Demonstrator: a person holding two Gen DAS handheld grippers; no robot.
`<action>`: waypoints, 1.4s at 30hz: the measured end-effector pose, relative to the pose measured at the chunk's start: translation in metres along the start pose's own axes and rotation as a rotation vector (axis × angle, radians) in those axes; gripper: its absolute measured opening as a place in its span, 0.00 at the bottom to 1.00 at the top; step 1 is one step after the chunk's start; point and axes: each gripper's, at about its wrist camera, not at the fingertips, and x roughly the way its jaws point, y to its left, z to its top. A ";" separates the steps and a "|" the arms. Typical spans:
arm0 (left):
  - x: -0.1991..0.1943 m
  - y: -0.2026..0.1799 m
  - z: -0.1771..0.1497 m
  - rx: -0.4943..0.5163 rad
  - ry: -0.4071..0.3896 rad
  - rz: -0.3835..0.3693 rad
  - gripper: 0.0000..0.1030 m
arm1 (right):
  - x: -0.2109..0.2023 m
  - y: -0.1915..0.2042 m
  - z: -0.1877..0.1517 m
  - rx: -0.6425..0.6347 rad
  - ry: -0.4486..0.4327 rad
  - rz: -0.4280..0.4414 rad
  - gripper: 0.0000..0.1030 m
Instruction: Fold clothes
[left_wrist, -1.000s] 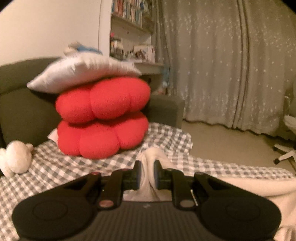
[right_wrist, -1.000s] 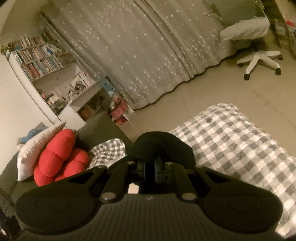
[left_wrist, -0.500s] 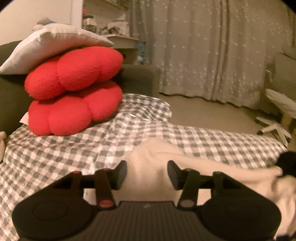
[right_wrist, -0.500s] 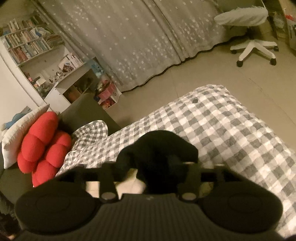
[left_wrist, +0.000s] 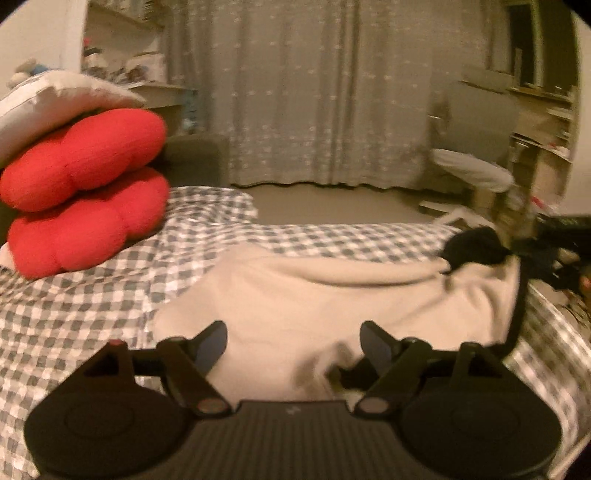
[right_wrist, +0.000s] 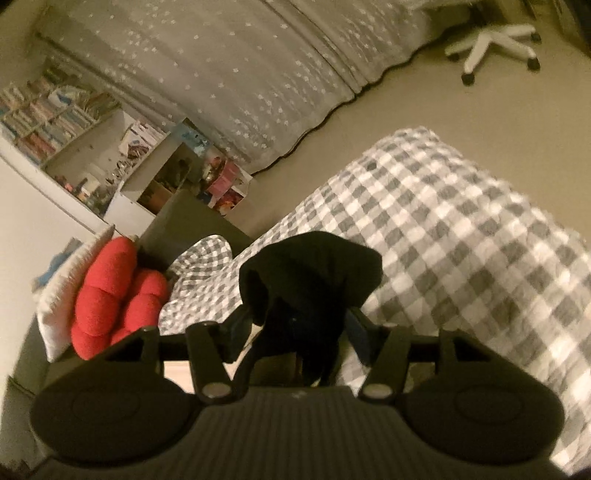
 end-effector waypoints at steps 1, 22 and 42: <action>-0.003 -0.001 -0.003 0.020 -0.002 -0.016 0.79 | 0.001 -0.002 0.000 0.020 0.008 0.011 0.58; 0.017 -0.032 -0.024 0.089 -0.014 -0.049 0.08 | -0.011 -0.001 -0.015 0.104 0.035 0.102 0.14; -0.141 -0.058 0.055 -0.021 -0.351 0.047 0.07 | -0.147 0.086 0.009 -0.042 -0.245 0.312 0.13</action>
